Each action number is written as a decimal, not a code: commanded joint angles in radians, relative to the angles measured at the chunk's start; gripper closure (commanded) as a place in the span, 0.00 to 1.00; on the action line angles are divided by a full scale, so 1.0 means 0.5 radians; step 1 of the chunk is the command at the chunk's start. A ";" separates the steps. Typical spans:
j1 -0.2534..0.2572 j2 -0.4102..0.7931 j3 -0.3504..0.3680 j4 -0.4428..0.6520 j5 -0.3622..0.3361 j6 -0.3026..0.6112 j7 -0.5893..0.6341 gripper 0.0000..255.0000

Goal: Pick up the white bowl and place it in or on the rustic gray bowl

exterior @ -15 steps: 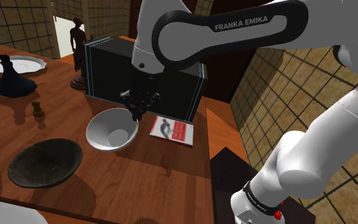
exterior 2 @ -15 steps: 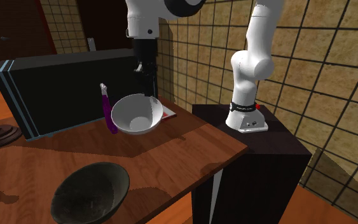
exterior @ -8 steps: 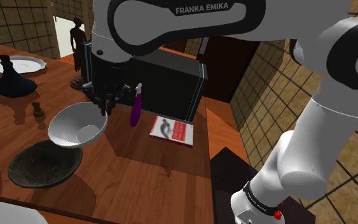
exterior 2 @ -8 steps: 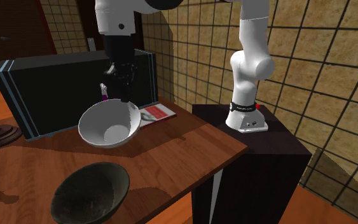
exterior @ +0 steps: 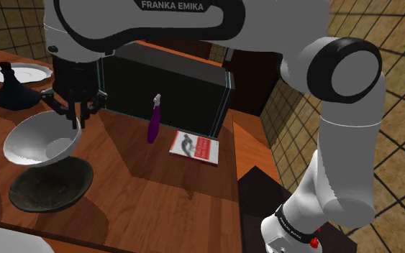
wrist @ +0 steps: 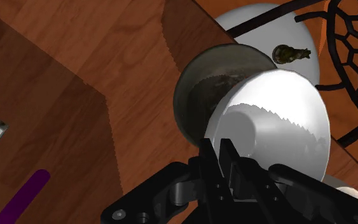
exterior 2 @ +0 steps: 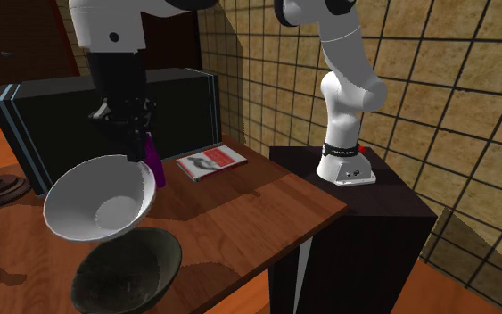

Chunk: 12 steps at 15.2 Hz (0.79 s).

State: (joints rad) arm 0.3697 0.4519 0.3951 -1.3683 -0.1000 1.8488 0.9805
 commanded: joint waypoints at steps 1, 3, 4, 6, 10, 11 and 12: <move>0.008 0.020 -0.002 -0.015 -0.008 0.035 0.009 1.00; 0.004 0.024 -0.004 -0.062 -0.010 0.087 0.009 1.00; 0.003 0.027 -0.005 -0.085 -0.012 0.112 0.009 1.00; 0.000 0.034 -0.008 -0.129 -0.015 0.162 0.010 1.00; -0.003 0.053 -0.013 -0.209 -0.023 0.260 0.012 1.00; -0.003 0.059 -0.015 -0.228 -0.025 0.284 0.012 1.00; -0.003 0.065 -0.016 -0.246 -0.028 0.308 0.013 1.00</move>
State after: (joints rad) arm 0.3687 0.4824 0.3877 -1.4818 -0.1131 1.9907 0.9871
